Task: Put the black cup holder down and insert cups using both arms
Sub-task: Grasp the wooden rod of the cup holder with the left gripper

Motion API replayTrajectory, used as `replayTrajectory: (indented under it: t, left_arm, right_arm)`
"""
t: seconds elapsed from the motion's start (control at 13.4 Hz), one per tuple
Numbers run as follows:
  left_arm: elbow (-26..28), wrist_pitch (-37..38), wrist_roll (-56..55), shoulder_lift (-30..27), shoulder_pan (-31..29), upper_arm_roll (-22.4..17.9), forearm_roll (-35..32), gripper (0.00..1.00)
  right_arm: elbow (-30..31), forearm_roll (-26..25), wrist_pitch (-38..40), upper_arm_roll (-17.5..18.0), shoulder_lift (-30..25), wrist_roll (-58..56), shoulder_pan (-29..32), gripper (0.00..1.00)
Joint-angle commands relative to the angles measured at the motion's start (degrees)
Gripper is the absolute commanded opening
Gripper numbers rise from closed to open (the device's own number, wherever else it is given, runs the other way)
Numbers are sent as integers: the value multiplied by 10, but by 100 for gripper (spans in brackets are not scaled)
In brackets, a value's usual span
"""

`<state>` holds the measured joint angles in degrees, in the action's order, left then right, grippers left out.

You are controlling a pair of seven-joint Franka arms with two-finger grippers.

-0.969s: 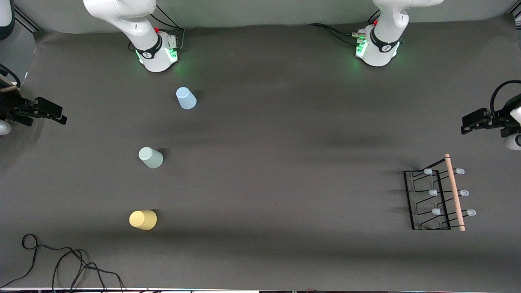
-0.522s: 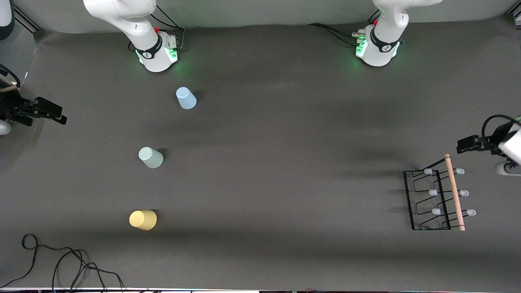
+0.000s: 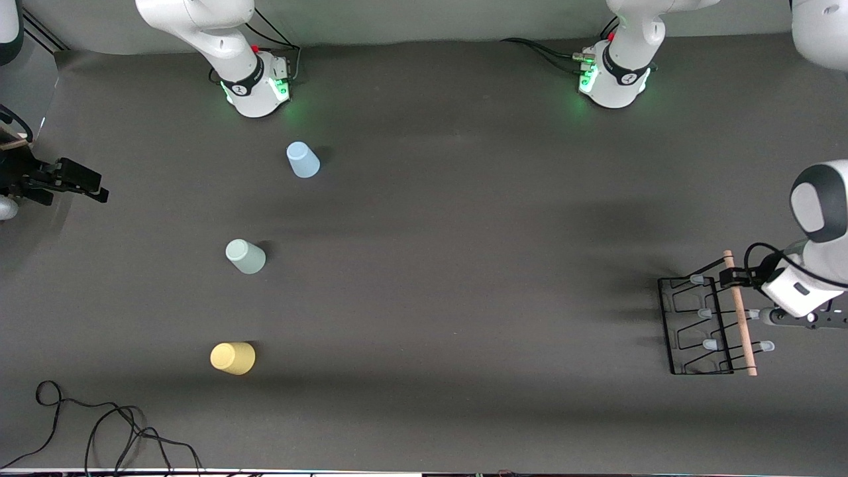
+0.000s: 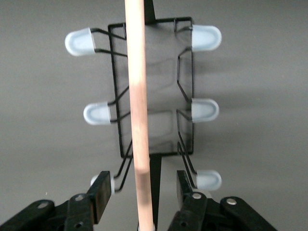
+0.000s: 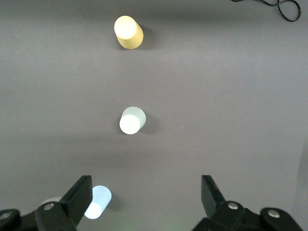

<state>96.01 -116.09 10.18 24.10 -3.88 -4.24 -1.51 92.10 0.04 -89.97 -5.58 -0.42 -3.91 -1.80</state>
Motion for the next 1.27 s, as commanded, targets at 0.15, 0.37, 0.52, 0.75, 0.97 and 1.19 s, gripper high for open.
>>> replayTrajectory:
  t: [0.15, 0.37, 0.52, 0.75, 0.97, 1.19]
  left_arm:
    - [-1, -22, 14, 10, -5, 2, -1, 35]
    - [-2, -30, 14, 18, -5, 2, 1, 0]
    - [-4, -33, 15, 19, -5, 2, 1, 0]
    - [-28, -13, -5, 1, 1, 5, 2, 0]
    - [-71, 65, -70, -5, 17, 23, 19, 0]
    - [-72, 92, -139, -47, 20, 57, 23, 0]
  right_arm:
    - [-9, 12, -1, -2, 4, 10, 0, 100]
    - [-9, 12, -1, -2, 4, 9, 0, 100]
    - [-9, 12, -1, -2, 3, 9, 0, 100]
    - [-9, 12, -1, -2, 3, 9, 0, 100]
    - [-9, 12, -1, -2, 3, 9, 0, 100]
    - [-9, 12, -1, -2, 4, 9, 0, 100]
